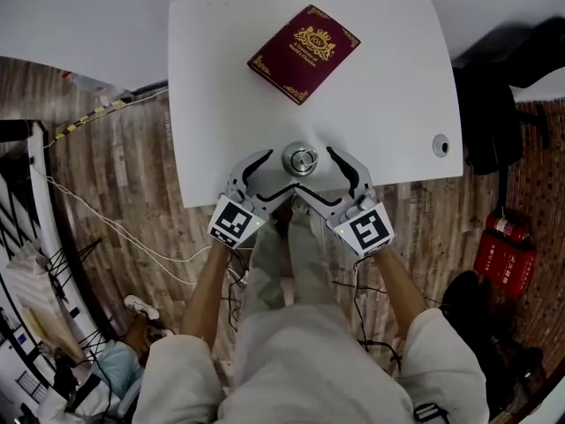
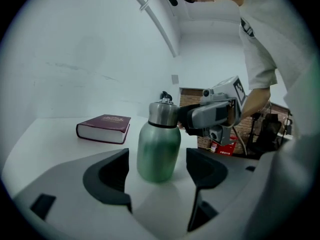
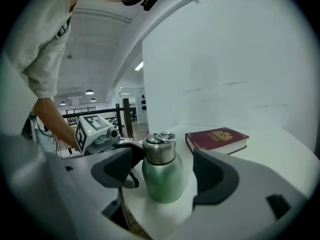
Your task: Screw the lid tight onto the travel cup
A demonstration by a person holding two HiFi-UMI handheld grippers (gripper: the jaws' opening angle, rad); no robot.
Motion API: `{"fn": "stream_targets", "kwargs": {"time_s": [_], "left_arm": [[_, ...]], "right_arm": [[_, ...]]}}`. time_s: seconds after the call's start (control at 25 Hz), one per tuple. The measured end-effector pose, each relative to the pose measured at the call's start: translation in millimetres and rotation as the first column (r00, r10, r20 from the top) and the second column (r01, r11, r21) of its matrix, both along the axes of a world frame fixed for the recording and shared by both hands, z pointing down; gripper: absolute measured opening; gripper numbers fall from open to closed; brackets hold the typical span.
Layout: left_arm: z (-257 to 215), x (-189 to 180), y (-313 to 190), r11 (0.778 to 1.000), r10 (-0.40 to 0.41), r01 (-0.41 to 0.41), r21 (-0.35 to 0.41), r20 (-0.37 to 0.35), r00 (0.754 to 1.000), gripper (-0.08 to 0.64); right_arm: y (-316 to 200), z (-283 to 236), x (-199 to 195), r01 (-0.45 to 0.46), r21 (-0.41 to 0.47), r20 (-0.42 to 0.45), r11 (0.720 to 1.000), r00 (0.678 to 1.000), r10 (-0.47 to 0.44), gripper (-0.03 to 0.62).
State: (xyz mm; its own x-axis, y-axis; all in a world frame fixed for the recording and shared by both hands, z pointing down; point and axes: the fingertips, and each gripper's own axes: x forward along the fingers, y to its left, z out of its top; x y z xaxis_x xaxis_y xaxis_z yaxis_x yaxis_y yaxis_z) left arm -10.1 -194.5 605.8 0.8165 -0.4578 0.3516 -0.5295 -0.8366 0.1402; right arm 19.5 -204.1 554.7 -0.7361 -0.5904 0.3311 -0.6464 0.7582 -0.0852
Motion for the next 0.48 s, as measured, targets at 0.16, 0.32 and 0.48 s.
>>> {"fn": "stream_targets", "kwargs": {"time_s": [0.16, 0.32, 0.48], "left_arm": [[-0.8, 12.0, -8.1, 1.0, 0.021, -0.02, 0.012, -0.009, 1.0, 0.334], [1.5, 21.4, -10.6, 0.998, 0.063, -0.063, 0.023, 0.006, 0.998, 0.334], [2.7, 26.5, -12.4, 0.997, 0.078, -0.078, 0.024, 0.003, 0.997, 0.334]], "right_arm": [[-9.2, -4.5, -13.7, 0.056, 0.013, 0.01, 0.998, 0.998, -0.056, 0.36], [-14.2, -4.8, -28.7, 0.146, 0.03, -0.014, 0.989, 0.989, -0.146, 0.343], [-15.6, -3.7, -38.3, 0.226, 0.054, -0.057, 0.973, 0.973, -0.223, 0.334]]}}
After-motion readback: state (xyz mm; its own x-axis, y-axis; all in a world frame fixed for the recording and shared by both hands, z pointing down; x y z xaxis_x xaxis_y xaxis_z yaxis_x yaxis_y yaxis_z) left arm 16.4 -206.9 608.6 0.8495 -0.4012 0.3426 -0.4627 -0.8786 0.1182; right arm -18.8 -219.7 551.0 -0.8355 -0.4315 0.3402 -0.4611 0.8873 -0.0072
